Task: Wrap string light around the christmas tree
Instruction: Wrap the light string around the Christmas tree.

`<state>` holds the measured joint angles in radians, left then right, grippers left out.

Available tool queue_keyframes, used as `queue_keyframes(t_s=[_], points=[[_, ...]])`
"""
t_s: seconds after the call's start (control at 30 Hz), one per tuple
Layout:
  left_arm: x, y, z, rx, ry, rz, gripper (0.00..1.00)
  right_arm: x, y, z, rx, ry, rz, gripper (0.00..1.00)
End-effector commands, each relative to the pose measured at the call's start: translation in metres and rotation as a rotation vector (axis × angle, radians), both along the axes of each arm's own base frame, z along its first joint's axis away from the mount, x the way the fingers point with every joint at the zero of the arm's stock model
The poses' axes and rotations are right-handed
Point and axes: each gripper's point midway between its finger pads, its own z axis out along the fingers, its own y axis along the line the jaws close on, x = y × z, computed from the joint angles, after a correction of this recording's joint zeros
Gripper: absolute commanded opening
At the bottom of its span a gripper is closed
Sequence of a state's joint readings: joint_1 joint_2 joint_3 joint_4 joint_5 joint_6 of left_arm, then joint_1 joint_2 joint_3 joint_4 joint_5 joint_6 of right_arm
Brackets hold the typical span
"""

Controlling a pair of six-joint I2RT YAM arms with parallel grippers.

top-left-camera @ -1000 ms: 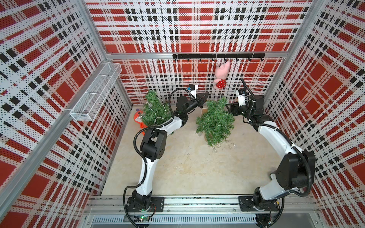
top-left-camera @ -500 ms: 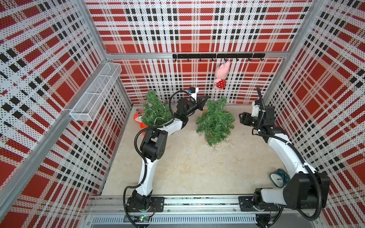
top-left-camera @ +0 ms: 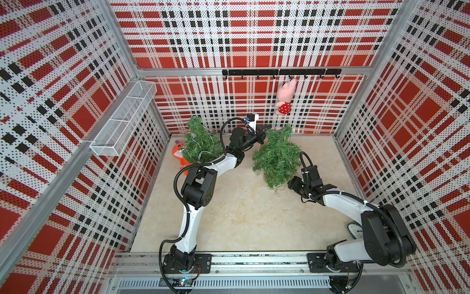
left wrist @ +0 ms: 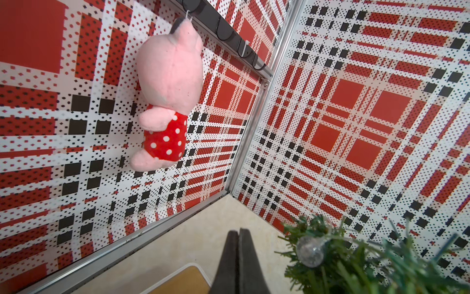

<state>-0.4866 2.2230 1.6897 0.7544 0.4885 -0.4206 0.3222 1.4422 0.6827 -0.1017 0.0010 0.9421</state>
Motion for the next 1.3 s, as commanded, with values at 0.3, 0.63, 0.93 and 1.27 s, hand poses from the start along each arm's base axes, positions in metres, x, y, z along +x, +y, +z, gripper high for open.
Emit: queue_keyframes(t_s=[0.3, 0.63, 0.93, 1.27], points=[[-0.012, 0.001, 0.028, -0.010, -0.046, -0.006, 0.00, 0.029, -0.005, -0.036, 0.209, -0.056, -0.376, 0.52], [-0.010, 0.014, 0.035, -0.008, -0.051, 0.009, 0.00, 0.050, -0.039, -0.026, 0.098, -0.111, -0.370, 0.08], [-0.004, 0.026, 0.043, -0.005, -0.053, 0.029, 0.00, 0.117, -0.112, 0.105, -0.212, -0.326, -0.288, 0.00], [-0.008, 0.044, 0.026, 0.021, -0.004, 0.069, 0.00, 0.235, -0.081, 0.304, -0.399, -0.673, -0.058, 0.00]])
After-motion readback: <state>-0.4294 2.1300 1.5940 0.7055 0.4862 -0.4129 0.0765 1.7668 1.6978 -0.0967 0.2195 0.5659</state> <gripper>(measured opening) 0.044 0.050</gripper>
